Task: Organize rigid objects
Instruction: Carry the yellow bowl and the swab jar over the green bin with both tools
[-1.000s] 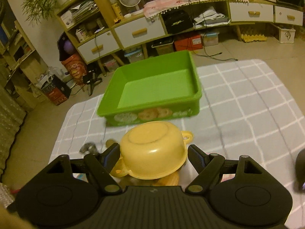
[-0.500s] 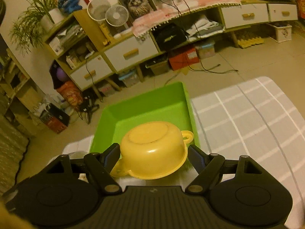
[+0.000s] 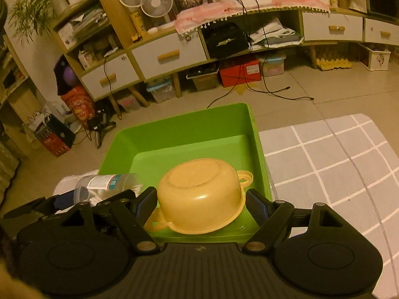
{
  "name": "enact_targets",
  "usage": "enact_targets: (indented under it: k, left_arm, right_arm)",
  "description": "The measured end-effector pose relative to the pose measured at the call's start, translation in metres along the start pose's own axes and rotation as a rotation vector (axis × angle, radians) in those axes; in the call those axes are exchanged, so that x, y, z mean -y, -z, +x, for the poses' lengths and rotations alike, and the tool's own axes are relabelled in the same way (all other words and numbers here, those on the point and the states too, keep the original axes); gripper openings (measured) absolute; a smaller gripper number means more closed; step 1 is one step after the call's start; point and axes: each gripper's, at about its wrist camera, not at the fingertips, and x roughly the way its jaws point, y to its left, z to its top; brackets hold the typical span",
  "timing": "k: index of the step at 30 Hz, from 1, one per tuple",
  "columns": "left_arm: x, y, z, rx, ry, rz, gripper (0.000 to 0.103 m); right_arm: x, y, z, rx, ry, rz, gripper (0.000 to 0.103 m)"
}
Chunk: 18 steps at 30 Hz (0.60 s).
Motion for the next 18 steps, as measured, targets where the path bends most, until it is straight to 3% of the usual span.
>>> enact_targets:
  k: [12,18]
  left_arm:
    - [-0.009,0.0,0.007,-0.037,-0.012,-0.007,0.086]
    - [-0.009,-0.001,-0.001,-0.006,0.016,-0.014,0.094]
  right_arm:
    - [0.016,0.002,0.011,-0.044,-0.007,0.052,0.064]
    - [0.025,0.001,0.005,-0.037,-0.06,0.099,0.073]
